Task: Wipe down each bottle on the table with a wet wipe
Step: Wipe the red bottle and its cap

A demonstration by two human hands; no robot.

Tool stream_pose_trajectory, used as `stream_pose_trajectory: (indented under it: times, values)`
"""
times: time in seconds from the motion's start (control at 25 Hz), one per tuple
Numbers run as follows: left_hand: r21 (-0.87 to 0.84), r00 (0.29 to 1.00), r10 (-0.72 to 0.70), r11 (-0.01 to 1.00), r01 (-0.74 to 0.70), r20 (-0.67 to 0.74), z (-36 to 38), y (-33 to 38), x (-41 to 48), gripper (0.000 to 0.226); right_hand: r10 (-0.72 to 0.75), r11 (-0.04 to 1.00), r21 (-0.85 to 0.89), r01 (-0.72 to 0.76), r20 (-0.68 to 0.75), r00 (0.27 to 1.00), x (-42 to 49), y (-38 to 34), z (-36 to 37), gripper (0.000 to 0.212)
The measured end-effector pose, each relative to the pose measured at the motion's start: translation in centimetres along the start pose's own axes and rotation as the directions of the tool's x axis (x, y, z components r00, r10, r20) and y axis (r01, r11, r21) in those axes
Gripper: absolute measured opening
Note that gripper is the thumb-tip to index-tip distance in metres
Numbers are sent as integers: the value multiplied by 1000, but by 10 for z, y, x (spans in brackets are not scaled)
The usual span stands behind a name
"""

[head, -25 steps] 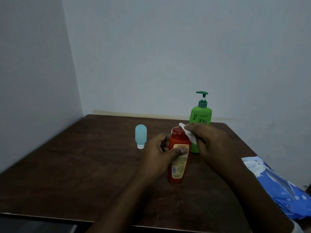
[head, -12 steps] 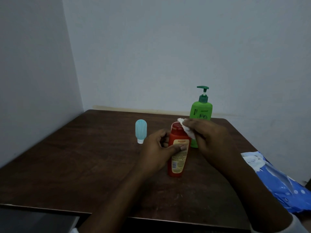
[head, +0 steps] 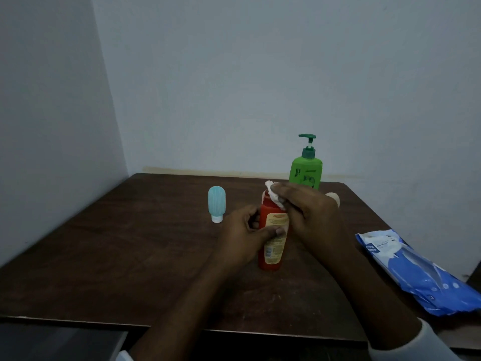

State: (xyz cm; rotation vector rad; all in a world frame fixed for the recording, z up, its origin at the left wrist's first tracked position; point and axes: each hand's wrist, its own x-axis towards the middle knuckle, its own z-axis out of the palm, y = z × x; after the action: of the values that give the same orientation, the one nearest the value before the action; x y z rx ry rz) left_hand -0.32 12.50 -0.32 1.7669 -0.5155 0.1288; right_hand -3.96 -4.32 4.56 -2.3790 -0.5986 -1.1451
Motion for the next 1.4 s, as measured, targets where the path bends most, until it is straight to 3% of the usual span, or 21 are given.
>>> stream_pose_trajectory:
  times: [0.08,0.2,0.28,0.36,0.4,0.48,0.56,0.6,0.72,0.84,0.92,1.0,1.08,1.16,1.24,1.32,1.4]
  values:
    - [-6,1000,-7,1000,7,-11,1,-3,0,31,196,973,141,-181,-99,976,-9,0,3,35]
    - [-29,999,-49,998,49,1,4,-7,-5,31,479,802,426,-418,-41,877,-24,-1,14,31]
    - [-85,996,-89,992,88,-2,6,-7,-10,27,556,731,459,-505,29,831,-32,1,19,28]
    - [-195,991,-133,973,125,-28,8,-3,-14,22,592,719,468,-514,-24,806,-33,-2,15,27]
    - [-260,986,-162,954,148,-32,9,2,-15,25,548,782,426,-455,-121,828,-30,-4,10,28]
    - [-401,975,-217,890,215,43,14,13,-19,39,280,947,225,-228,-236,930,-19,-8,1,31]
    - [-518,962,-200,812,270,188,20,25,-27,49,4,992,127,12,-129,992,-6,-8,-3,34]
    - [-542,949,-205,783,305,238,21,31,-31,60,-33,989,141,39,-43,999,-2,-9,-4,36]
    - [-576,938,-242,741,344,250,16,44,-28,101,-64,994,92,51,145,987,-4,-15,-14,39]
    - [-691,960,-232,669,274,157,8,46,-19,127,-193,980,3,199,252,948,-28,-36,-12,48]
    - [-748,965,-200,612,257,168,4,42,-14,113,-309,946,-23,325,248,918,-53,-42,-5,50]
    - [-771,951,-206,558,307,229,2,39,-13,102,-447,884,13,467,316,837,-75,-36,-4,50]
    - [-783,929,-226,501,369,293,3,36,-15,96,-449,894,155,421,326,832,-81,-29,-18,50]
    - [-789,908,-228,449,419,352,8,36,-20,85,-306,936,218,276,121,944,-64,-22,-34,55]
    - [-718,896,-231,537,443,380,18,41,-25,74,-113,982,143,122,-64,991,-36,-15,-39,49]
    - [-657,898,-257,615,436,356,28,42,-30,71,-39,986,157,48,-61,997,-22,-13,-38,45]
    - [-687,920,-255,612,391,297,26,42,-27,75,-73,980,183,74,-12,997,-31,-22,-29,43]
